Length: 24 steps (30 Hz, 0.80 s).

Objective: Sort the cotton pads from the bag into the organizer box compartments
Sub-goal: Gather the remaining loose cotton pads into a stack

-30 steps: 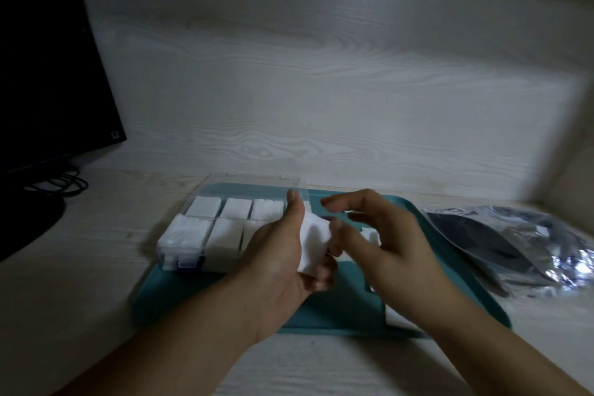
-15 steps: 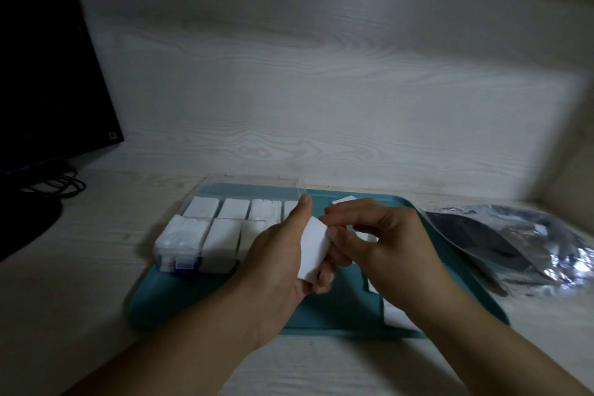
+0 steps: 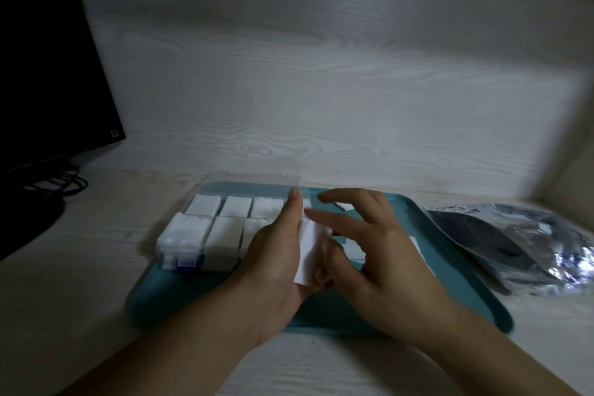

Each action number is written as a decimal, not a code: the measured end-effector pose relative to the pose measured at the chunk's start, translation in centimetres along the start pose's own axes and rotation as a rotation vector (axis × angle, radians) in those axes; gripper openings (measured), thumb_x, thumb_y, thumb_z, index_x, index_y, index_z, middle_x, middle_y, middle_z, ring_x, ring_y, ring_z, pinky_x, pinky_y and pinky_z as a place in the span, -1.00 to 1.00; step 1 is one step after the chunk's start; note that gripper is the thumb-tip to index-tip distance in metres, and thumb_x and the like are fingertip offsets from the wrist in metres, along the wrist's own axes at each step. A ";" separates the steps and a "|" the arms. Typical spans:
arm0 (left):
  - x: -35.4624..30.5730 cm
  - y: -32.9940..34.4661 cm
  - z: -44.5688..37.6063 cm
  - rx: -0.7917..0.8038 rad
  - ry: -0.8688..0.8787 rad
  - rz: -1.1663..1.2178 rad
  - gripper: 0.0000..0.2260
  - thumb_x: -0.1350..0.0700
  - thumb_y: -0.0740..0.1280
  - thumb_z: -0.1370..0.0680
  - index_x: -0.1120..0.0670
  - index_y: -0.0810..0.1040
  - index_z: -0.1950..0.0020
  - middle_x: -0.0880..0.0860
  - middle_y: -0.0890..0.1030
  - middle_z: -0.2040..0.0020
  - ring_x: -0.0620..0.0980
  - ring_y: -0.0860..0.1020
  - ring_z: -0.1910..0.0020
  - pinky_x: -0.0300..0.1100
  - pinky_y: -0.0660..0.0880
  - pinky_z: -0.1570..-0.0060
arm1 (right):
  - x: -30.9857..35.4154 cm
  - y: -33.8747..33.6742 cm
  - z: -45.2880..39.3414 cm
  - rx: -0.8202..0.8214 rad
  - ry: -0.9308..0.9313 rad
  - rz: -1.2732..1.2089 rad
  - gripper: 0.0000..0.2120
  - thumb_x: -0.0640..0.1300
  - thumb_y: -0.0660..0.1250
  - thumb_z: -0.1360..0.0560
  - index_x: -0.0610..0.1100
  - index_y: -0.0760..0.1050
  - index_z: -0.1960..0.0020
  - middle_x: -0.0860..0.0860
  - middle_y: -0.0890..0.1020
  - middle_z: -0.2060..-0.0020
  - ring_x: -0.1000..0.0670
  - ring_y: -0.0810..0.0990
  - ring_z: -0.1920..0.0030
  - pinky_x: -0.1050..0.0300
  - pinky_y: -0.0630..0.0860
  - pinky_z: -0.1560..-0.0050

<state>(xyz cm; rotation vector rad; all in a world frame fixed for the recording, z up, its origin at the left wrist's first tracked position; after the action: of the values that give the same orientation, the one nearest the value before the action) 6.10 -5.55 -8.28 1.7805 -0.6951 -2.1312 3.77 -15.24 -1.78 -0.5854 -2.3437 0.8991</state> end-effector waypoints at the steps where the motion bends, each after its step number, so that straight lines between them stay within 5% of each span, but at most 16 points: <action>1: 0.0 0.0 0.0 0.006 0.000 -0.009 -0.43 -0.32 0.07 -0.60 0.05 0.65 -0.19 0.21 0.66 -0.12 0.16 0.53 -0.04 0.00 0.43 0.04 | 0.0 0.0 -0.1 0.013 -0.012 0.007 -0.57 -0.02 0.14 -0.50 0.05 0.51 -0.34 0.15 0.44 -0.27 0.09 0.35 -0.34 0.08 0.45 -0.23; 4: 0.0 0.4 0.1 0.023 0.006 -0.056 -0.42 -0.34 0.05 -0.59 0.07 0.65 -0.13 0.13 0.67 0.12 0.09 0.48 0.20 -0.09 0.34 0.22 | -0.1 0.1 -0.1 0.016 -0.021 0.013 -0.60 -0.04 0.14 -0.54 0.04 0.52 -0.33 0.15 0.45 -0.26 0.08 0.35 -0.34 0.18 0.38 -0.27; 8: -0.4 0.7 0.7 -0.001 0.041 -0.146 -0.41 -0.36 0.08 -0.55 0.02 0.69 0.25 0.07 0.42 0.41 -0.02 0.35 0.49 -0.21 0.16 0.42 | -0.5 0.2 -0.1 -0.028 0.054 -0.073 -0.77 -0.07 0.30 -0.53 0.09 0.62 -0.15 0.22 0.54 -0.15 0.12 0.47 -0.24 0.31 0.38 -0.20; 13: -1.4 1.8 1.4 0.108 0.194 -0.439 -0.52 -0.30 0.08 -0.55 -0.08 0.69 -0.08 0.27 0.64 0.11 0.02 0.47 0.41 -0.14 0.35 0.40 | -2.1 0.2 -0.4 -0.013 0.291 -0.434 -0.89 -0.18 0.40 -0.51 0.02 0.64 0.12 0.09 0.66 0.19 0.14 0.64 0.23 0.16 0.53 0.10; 15: -1.8 1.8 1.5 0.095 0.309 -0.658 -0.57 -0.27 0.07 -0.56 -0.09 0.64 -0.06 0.07 0.68 0.20 -0.01 0.53 0.36 -0.11 0.43 0.36 | -2.5 -1.1 -0.7 -0.096 0.316 -0.398 -0.87 -0.20 0.40 -0.51 0.01 0.63 0.15 0.11 0.67 0.28 0.16 0.62 0.30 0.28 0.51 0.20; 18: -1.7 1.8 1.8 0.078 0.393 -0.869 -0.60 -0.28 0.07 -0.52 -0.04 0.54 -0.01 0.02 0.66 0.23 -0.12 0.51 0.39 -0.09 0.44 0.28 | -3.1 -2.1 -1.1 -0.135 0.365 -0.459 -0.85 -0.27 0.42 -0.49 -0.04 0.63 0.16 0.04 0.68 0.30 0.04 0.61 0.35 0.20 0.56 0.30; 24: -1.9 1.7 2.0 0.011 0.433 -0.884 -0.69 -0.10 0.03 -0.67 0.00 0.50 0.00 -0.03 0.56 0.37 -0.15 0.45 0.40 -0.04 0.46 0.21 | -4.0 -1.6 -0.8 -0.148 0.456 -0.666 -0.87 -0.36 0.37 -0.49 -0.19 0.67 0.08 0.05 0.59 0.49 0.14 0.47 0.48 0.34 0.40 0.43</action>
<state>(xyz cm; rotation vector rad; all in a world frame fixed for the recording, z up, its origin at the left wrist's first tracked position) 4.35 -5.69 -5.55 2.7680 0.2587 -2.0087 6.96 -18.20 -1.53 -0.0277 -1.9806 0.2521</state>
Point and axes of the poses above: each hand's wrist, its own z-axis away from the middle knuckle, its own y-axis out of the palm, x = y × z, the point moved 7 cm from there along -z, towards the middle knuckle
